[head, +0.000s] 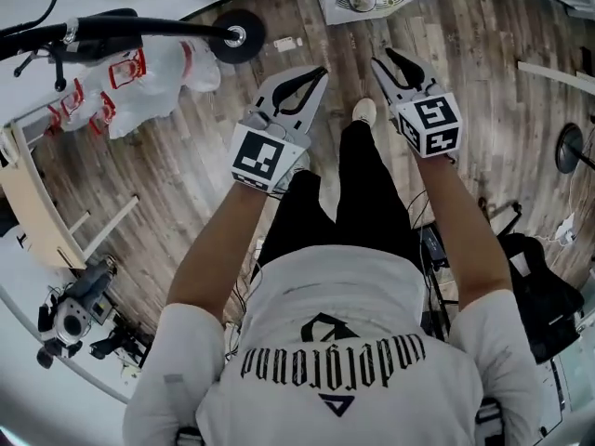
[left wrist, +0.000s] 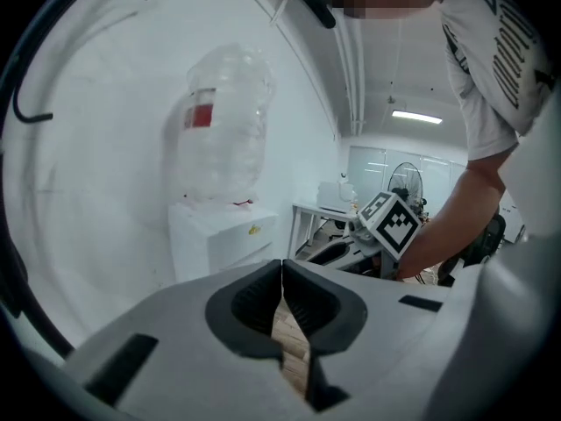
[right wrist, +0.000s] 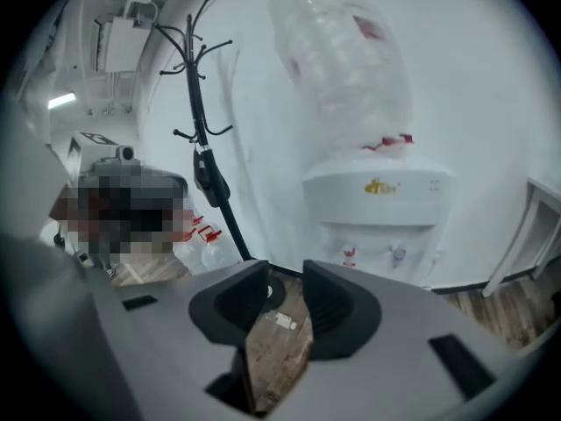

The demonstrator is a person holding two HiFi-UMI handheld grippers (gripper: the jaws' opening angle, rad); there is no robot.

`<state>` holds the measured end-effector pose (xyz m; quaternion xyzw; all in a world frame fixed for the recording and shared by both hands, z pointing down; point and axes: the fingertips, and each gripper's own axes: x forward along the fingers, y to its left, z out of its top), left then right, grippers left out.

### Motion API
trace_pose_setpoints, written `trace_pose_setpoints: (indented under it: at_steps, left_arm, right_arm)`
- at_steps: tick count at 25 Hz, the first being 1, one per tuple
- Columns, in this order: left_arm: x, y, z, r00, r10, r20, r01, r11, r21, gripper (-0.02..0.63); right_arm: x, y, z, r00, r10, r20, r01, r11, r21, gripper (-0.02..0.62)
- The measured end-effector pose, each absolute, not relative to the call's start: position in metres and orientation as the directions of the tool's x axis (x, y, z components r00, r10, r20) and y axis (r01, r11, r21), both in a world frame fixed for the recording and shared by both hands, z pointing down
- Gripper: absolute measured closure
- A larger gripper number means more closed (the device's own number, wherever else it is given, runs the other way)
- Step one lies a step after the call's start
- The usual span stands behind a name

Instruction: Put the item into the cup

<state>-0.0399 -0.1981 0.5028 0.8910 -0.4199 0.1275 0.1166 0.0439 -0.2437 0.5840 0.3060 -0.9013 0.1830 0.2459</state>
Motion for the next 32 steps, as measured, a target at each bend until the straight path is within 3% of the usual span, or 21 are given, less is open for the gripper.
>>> trace_pose_setpoints:
  at_steps: [13,21,32]
  left_arm:
    - [-0.072,-0.040,0.324,0.741,-0.653,0.158,-0.669,-0.738,0.090,0.600]
    - [-0.092,0.017,0.243,0.774,-0.632,0.043,-0.633,-0.772,0.057,0.600]
    - [-0.124,0.038,0.210,0.758,-0.652,-0.035,-0.650,-0.758,0.040,0.600]
  right_arm:
    - [0.020,-0.092,0.350,-0.734,-0.600,0.317,-0.654,0.751,-0.094,0.589]
    - [0.011,-0.014,0.297,-0.752,-0.604,0.266,-0.626,0.780,0.000,0.589]
    - [0.011,0.027,0.240,-0.738,-0.650,0.180,-0.654,0.755,0.045,0.591]
